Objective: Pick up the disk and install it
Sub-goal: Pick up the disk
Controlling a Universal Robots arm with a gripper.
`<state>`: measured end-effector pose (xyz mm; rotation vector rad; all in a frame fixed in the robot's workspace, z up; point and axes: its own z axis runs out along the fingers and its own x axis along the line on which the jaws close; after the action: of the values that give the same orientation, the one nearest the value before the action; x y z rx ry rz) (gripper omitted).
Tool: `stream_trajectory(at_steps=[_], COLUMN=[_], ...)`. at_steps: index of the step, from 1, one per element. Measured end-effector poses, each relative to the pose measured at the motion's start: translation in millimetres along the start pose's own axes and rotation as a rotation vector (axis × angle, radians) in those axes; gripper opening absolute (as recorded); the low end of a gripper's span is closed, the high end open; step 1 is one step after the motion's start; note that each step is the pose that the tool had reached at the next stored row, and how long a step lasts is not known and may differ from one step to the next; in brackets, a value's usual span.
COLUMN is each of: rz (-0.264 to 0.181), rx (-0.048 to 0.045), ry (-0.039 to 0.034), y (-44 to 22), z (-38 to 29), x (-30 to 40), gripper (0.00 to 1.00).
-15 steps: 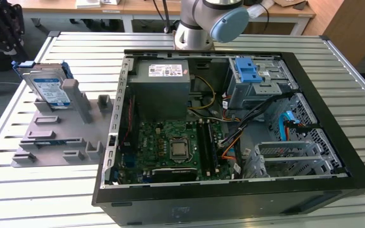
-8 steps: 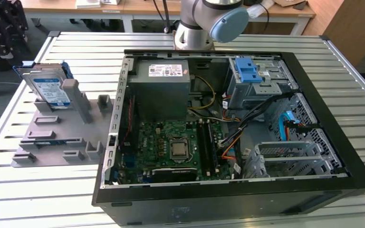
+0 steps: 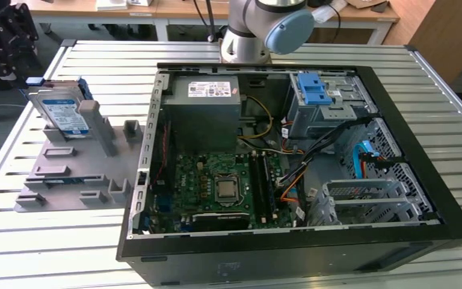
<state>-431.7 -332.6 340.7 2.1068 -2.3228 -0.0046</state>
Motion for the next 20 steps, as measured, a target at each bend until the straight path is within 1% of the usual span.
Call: stream_trajectory(at_steps=[9, 20], rz=[0.0, -0.001], rx=[0.0001, 0.0], ry=[-0.0001, 0.0], y=[0.3, 1.8], z=[2.1, 8.0], x=[-1.2, -3.4], gripper=[0.59, 0.59])
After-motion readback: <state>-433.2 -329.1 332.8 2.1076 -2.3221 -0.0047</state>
